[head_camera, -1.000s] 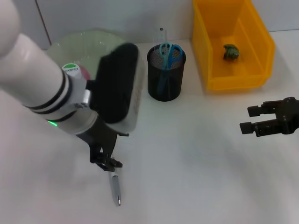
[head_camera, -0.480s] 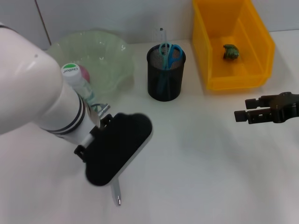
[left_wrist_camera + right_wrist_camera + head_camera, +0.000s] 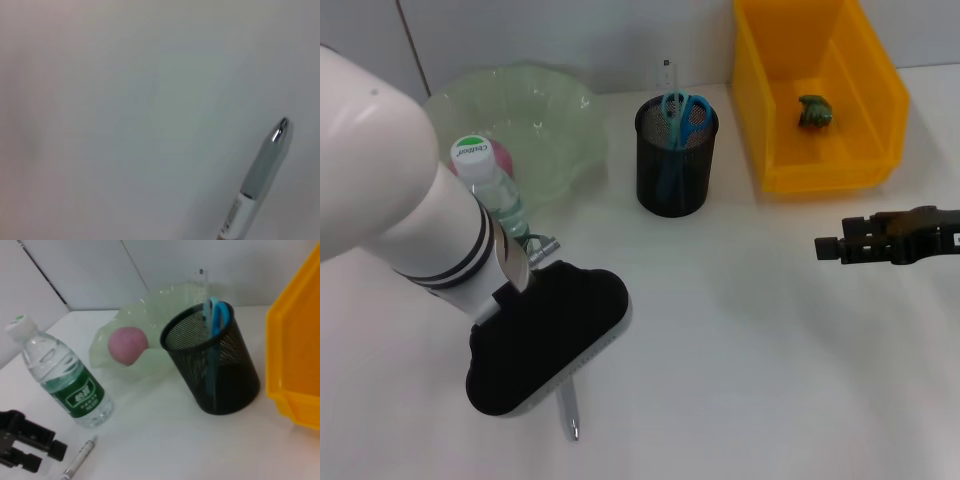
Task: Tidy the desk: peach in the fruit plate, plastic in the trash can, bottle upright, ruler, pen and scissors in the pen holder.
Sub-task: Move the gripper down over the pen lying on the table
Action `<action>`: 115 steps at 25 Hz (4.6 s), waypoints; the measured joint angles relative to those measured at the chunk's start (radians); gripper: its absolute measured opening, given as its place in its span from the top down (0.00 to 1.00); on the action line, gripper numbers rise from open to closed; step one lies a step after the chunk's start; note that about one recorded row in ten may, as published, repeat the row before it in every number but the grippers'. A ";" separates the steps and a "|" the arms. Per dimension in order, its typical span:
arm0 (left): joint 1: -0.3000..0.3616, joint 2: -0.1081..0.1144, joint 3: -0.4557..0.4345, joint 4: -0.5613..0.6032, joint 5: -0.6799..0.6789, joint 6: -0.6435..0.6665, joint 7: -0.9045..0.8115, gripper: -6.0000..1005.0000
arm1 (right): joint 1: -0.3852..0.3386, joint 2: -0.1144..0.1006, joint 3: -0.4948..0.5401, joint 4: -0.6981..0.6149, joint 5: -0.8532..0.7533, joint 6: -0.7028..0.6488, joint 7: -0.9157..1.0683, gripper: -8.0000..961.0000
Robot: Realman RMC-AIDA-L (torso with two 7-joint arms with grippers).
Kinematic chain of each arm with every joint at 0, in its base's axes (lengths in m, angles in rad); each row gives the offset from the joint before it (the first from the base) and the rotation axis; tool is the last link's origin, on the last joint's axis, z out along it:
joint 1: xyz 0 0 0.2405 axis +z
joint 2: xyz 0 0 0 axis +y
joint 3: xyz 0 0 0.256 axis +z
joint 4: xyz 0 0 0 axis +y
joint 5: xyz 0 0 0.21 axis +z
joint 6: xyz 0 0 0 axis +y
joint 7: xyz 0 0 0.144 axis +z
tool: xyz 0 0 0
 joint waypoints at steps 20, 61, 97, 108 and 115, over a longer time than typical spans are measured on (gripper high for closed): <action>-0.113 -0.006 -0.016 -0.184 -0.079 -0.027 0.140 0.34 | 0.004 0.000 -0.005 0.016 0.004 -0.062 -0.057 0.16; -0.150 -0.012 0.029 -0.273 -0.083 -0.072 0.177 0.40 | 0.002 0.000 -0.006 0.021 -0.001 -0.171 -0.073 0.16; -0.188 -0.012 0.096 -0.275 -0.057 -0.046 0.167 0.40 | -0.006 0.022 -0.008 0.028 -0.012 -0.157 -0.103 0.16; -0.196 -0.014 0.105 -0.287 -0.053 -0.054 0.165 0.40 | -0.013 0.027 -0.008 0.029 -0.014 -0.148 -0.110 0.16; -0.200 -0.014 0.106 -0.295 -0.056 -0.056 0.165 0.45 | -0.013 0.029 -0.008 0.029 -0.015 -0.148 -0.114 0.16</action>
